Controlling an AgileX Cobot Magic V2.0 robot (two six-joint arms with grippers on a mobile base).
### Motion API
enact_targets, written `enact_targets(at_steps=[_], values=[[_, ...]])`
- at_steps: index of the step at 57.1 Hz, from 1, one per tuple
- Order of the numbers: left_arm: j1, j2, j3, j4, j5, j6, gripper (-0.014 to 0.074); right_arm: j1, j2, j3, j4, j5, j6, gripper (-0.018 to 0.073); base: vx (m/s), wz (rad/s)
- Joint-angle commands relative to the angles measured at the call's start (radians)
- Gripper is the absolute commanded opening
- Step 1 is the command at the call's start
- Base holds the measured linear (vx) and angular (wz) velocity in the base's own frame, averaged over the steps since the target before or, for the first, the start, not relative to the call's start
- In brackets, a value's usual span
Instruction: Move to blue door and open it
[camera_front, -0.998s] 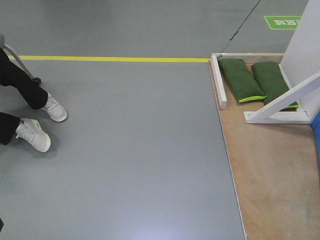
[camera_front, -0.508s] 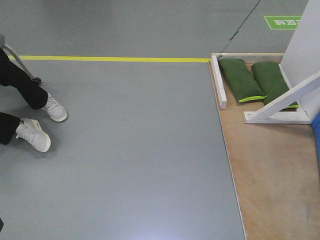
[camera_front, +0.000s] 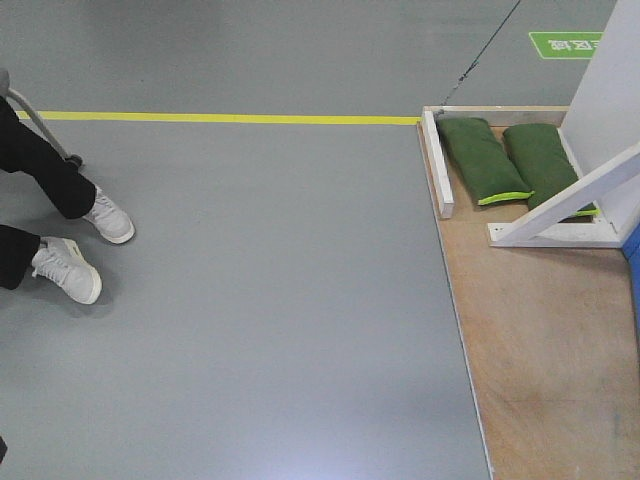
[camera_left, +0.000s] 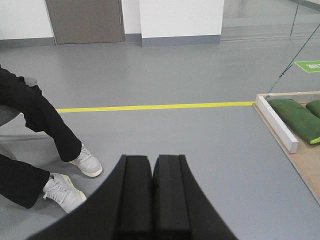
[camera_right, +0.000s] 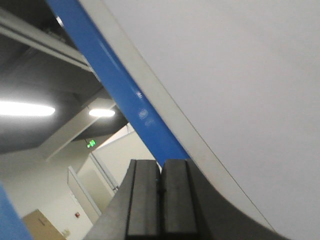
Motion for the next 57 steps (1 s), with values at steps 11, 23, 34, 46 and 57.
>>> enact_targets(at_steps=[11,23,34,46,57], values=[[-0.006,-0.013,-0.026,-0.003,-0.085,-0.007,0.0073,-0.025,0.061,-0.027,0.095,-0.073,-0.002,0.0012,0.0,0.0],[-0.006,-0.013,-0.026,-0.003,-0.085,-0.007,0.0073,-0.025,0.143,-0.027,-0.053,-0.073,-0.002,0.0012,0.0,0.0],[-0.006,-0.013,-0.026,-0.003,-0.085,-0.007,0.0073,-0.024,0.198,-0.027,-0.137,-0.088,-0.002,0.0012,0.0,0.0],[-0.006,-0.013,-0.026,-0.003,-0.085,-0.007,0.0073,0.006,0.24,-0.027,-0.148,-0.149,-0.002,0.0012,0.0,0.0],[-0.006,-0.013,-0.026,-0.003,-0.085,-0.007,0.0073,0.077,0.277,-0.027,-0.225,-0.233,-0.002,0.0012,0.0,0.0]])
